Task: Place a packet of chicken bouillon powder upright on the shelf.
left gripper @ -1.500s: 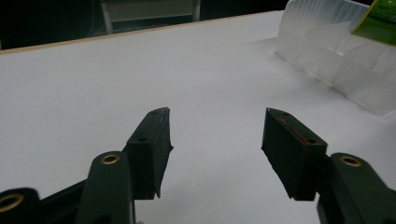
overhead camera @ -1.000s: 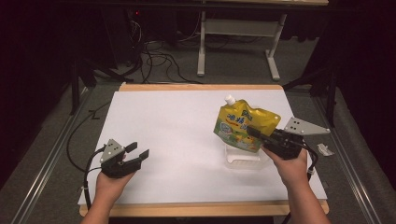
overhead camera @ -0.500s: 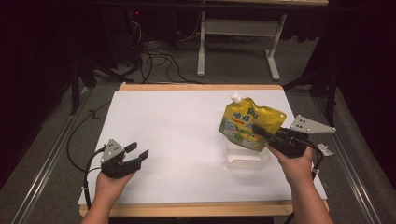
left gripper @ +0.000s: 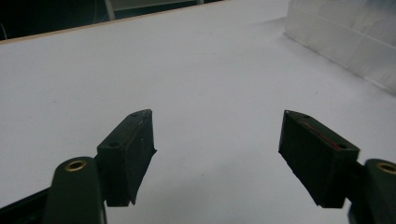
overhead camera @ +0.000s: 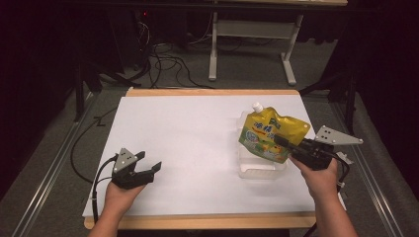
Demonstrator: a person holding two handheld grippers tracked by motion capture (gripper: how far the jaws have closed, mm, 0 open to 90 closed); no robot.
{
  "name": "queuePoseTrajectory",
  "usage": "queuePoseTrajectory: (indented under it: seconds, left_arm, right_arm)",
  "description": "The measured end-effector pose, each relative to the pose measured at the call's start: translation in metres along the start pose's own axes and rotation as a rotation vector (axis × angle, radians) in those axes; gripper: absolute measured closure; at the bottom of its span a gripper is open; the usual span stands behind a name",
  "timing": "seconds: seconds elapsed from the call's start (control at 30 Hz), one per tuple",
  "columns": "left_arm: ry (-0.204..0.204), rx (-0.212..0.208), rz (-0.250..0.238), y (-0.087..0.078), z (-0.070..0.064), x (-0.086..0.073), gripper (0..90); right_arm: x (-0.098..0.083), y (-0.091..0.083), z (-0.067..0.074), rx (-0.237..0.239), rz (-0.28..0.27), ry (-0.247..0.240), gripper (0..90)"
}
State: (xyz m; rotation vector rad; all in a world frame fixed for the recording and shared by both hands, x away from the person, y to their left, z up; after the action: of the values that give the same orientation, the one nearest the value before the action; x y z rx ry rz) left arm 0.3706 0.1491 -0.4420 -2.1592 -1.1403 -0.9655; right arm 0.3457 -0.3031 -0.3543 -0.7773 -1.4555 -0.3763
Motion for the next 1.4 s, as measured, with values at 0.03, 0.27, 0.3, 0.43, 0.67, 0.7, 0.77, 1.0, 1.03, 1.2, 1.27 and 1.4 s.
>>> queuePoseTrajectory:
  seconds: [0.03, 0.27, 0.3, 0.43, 0.67, 0.7, 0.77, 1.0, 1.03, 1.2, 1.27, 1.4]
  left_arm:
    - [0.001, 0.003, -0.002, 0.001, 0.000, 0.000, 23.3]
    - [-0.004, -0.001, -0.044, 0.000, -0.001, 0.004, 13.5]
    - [-0.006, -0.002, -0.045, 0.000, -0.001, 0.004, 13.4]
    - [-0.010, -0.005, -0.016, 0.001, -0.001, 0.002, 13.5]
    - [0.000, -0.010, -0.018, 0.000, -0.002, 0.002, 14.5]
    - [0.001, -0.010, -0.017, 0.000, -0.002, 0.002, 14.5]
    - [0.007, -0.009, -0.014, 0.000, -0.001, 0.002, 14.6]
    - [0.008, -0.013, -0.020, -0.001, -0.002, 0.003, 15.1]
    - [0.007, -0.016, -0.022, -0.001, -0.002, 0.004, 15.2]
    - [0.005, -0.017, -0.021, -0.001, -0.001, 0.004, 15.3]
    - [0.000, -0.020, -0.020, -0.001, -0.002, 0.004, 15.4]
    - [0.001, -0.023, -0.017, -0.001, -0.002, 0.004, 15.5]
  right_arm:
    - [0.000, 0.000, 0.000, -0.001, 0.000, -0.002, 88.4]
    - [-0.007, 0.006, -0.002, -0.006, 0.027, 0.001, 88.4]
    - [-0.008, 0.006, -0.003, -0.005, 0.030, 0.000, 88.4]
    - [-0.013, 0.011, -0.003, -0.002, 0.054, 0.002, 88.4]
    - [-0.020, 0.012, -0.005, -0.005, 0.076, 0.017, 88.4]
    - [-0.020, 0.011, -0.005, -0.007, 0.072, 0.017, 88.4]
    - [-0.021, 0.010, -0.005, -0.007, 0.070, 0.024, 88.4]
    - [-0.024, 0.013, -0.001, -0.015, 0.115, 0.008, 88.3]
    - [-0.027, 0.015, 0.000, -0.016, 0.129, 0.001, 88.2]
    - [-0.031, 0.017, 0.002, -0.027, 0.136, 0.006, 87.7]
    - [-0.033, 0.018, 0.001, -0.026, 0.134, 0.011, 87.5]
    - [-0.038, 0.018, -0.001, -0.026, 0.142, 0.032, 87.0]
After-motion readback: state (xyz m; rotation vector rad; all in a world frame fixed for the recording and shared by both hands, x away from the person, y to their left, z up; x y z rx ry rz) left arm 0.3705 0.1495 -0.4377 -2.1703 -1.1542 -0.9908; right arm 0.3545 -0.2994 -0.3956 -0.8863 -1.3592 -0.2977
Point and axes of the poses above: each handheld gripper's, and its own axes: y roughly forward along the jaws, x roughly out of its top, z roughly to its left, the point moved 2 cm from there along y, roughly forward along the jaws, and after that the axes turned 10 degrees about -y, right-handed, at the moved point
